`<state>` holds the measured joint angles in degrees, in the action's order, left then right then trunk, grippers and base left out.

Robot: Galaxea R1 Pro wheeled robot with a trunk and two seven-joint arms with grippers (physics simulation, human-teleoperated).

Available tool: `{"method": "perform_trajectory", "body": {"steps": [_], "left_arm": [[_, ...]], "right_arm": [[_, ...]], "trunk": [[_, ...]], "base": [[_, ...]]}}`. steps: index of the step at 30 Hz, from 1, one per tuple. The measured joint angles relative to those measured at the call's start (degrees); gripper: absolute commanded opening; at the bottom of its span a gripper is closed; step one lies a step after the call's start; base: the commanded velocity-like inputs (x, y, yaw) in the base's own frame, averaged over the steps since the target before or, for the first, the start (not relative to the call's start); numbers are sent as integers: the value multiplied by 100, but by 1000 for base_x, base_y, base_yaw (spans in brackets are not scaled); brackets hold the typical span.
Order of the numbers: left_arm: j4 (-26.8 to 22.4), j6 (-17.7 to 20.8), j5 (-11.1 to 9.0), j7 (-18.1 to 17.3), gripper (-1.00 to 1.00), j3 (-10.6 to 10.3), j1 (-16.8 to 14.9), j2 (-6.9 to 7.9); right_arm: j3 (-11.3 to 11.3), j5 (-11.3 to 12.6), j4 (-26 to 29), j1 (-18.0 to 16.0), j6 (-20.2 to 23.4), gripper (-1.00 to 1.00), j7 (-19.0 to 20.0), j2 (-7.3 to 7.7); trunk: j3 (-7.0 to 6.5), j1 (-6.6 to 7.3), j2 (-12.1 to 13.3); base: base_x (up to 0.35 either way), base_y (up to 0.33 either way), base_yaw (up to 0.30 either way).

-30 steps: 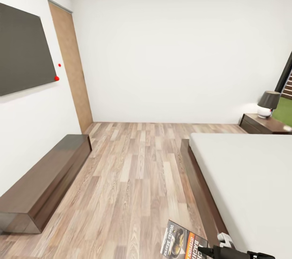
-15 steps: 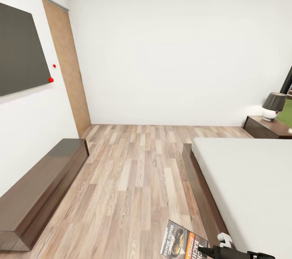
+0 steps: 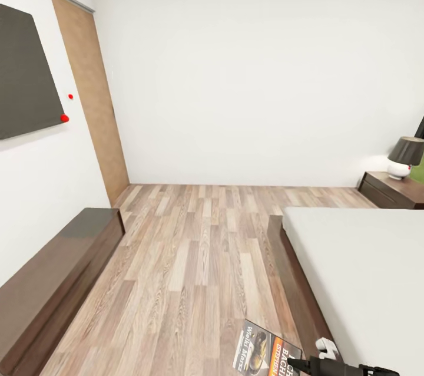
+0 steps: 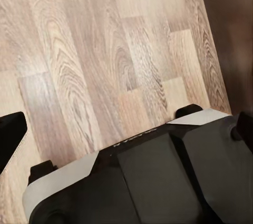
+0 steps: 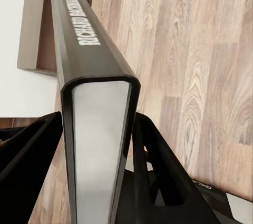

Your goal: In the bedroom, move the book from the bed onto either nightstand, and place the two sandals side by side next to the bed.

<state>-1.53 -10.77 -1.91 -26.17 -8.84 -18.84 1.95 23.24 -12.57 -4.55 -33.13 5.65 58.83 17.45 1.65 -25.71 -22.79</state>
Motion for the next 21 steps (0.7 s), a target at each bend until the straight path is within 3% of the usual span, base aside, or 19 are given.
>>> {"method": "perform_trajectory", "body": {"steps": [6,10,13,17,21], "left_arm": [[-597,114,-2,-632,100,17,-12,-65],[-1548,863,-4,-982,100,24,-53,-49],[-1941,1109,-4,-1016,100,11,-58,-16],[-1969,1192,-12,-1019,100,-5,-27,26],[-1486,993,-5,-1025,100,9,-12,31]], "right_arm": [[14,19,17,0,0,-100,0,0],[44,19,41,0,6,-100,4,0],[55,21,54,0,8,-100,7,0],[48,14,60,0,7,-100,14,0],[43,12,56,0,6,-100,18,10]], "trunk": [[0,0,0],[-1,0,0],[0,0,0],[0,0,0],[0,0,0]], "base": [[329,0,0],[329,0,0],[329,0,0],[328,0,0],[325,0,0]]}}
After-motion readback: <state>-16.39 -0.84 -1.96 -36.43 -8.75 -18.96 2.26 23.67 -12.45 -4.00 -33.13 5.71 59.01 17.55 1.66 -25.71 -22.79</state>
